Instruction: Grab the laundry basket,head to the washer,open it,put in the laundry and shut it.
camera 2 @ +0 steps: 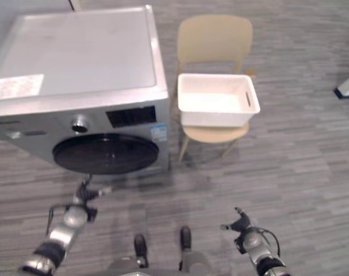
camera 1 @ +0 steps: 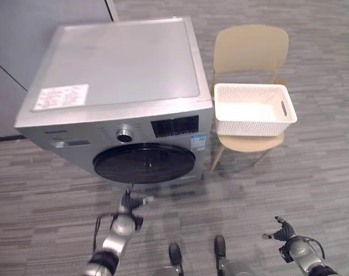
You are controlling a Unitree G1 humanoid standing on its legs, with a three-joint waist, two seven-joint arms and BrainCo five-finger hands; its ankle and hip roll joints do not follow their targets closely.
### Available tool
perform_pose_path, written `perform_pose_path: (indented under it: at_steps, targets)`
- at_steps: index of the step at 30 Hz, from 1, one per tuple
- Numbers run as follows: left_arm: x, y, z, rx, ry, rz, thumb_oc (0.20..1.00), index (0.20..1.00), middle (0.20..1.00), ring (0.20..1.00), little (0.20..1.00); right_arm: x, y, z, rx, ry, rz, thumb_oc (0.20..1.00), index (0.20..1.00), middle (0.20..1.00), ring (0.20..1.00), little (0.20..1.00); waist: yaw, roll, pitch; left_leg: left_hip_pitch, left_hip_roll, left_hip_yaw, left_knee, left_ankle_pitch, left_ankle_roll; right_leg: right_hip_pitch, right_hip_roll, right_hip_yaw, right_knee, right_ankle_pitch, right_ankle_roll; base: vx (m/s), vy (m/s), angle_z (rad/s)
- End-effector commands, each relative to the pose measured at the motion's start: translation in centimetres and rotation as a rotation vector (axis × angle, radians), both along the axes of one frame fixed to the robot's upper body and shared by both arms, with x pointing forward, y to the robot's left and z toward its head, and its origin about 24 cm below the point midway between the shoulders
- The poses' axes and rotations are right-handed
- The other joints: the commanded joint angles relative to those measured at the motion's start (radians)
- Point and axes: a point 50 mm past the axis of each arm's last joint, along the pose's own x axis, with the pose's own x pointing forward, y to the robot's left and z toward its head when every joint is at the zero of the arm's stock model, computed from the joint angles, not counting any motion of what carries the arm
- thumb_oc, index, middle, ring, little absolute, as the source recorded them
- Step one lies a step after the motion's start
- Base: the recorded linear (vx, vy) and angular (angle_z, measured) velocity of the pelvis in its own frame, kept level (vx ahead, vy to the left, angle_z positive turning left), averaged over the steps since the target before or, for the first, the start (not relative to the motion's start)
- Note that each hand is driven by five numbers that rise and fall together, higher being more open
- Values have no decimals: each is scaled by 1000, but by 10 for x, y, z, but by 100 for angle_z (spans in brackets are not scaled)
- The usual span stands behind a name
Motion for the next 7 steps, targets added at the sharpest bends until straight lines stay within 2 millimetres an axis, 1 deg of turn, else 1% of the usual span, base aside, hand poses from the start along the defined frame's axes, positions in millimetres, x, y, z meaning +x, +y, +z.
perform_pose_path:
  at_steps: [1,2,3,4,5,6,7]
  targets:
    - [-30,14,-13,-40,88,30,1000,1000,1000,1000,1000,-3,-8,3,23,-28,-60,1000,1000,1000,1000,1000,18,-17,-55,-46,-34,-60,70,-55,-17,4,4,-7,112,-140,31,-3,-29,26]
    - [-30,14,-13,-41,88,30,1000,1000,1000,1000,1000,-3,-8,3,23,-27,-60,1000,1000,1000,1000,1000,18,-17,-55,-45,-34,-60,69,-55,-17,5,4,-7,112,-140,31,2,-17,27]
    - [-47,15,-24,-60,153,50,1000,1000,1000,1000,1000,-1,-8,5,39,-45,-77,1000,1000,1000,1000,1000,22,-10,-61,-31,-38,-63,67,-55,-17,21,0,-13,110,-143,32,-4,-16,17]
    - [-55,15,-28,-74,182,66,1000,1000,1000,1000,1000,0,-8,6,52,-54,-92,1000,1000,1000,1000,1000,24,-7,-65,-24,-39,-64,66,-56,-17,29,-1,-15,109,-143,33,-4,-16,8]
    - [-55,15,-28,-74,182,66,1000,1000,1000,1000,1000,0,-8,6,52,-54,-92,1000,1000,1000,1000,1000,24,-7,-64,-23,-40,-64,66,-56,-17,30,-1,-16,108,-143,33,0,0,0]
    - [-66,14,-36,-83,231,75,1000,1000,1000,1000,1000,0,-7,6,68,-63,-106,1000,1000,1000,1000,1000,26,-2,-73,-10,-42,-65,62,-58,-17,42,-2,-20,103,-145,32,4,-3,4]
    - [-66,14,-36,-83,231,74,1000,1000,1000,1000,1000,0,-7,6,68,-63,-106,1000,1000,1000,1000,1000,26,-2,-72,-9,-42,-65,62,-57,-17,43,-2,-20,103,-145,32,6,-5,7]
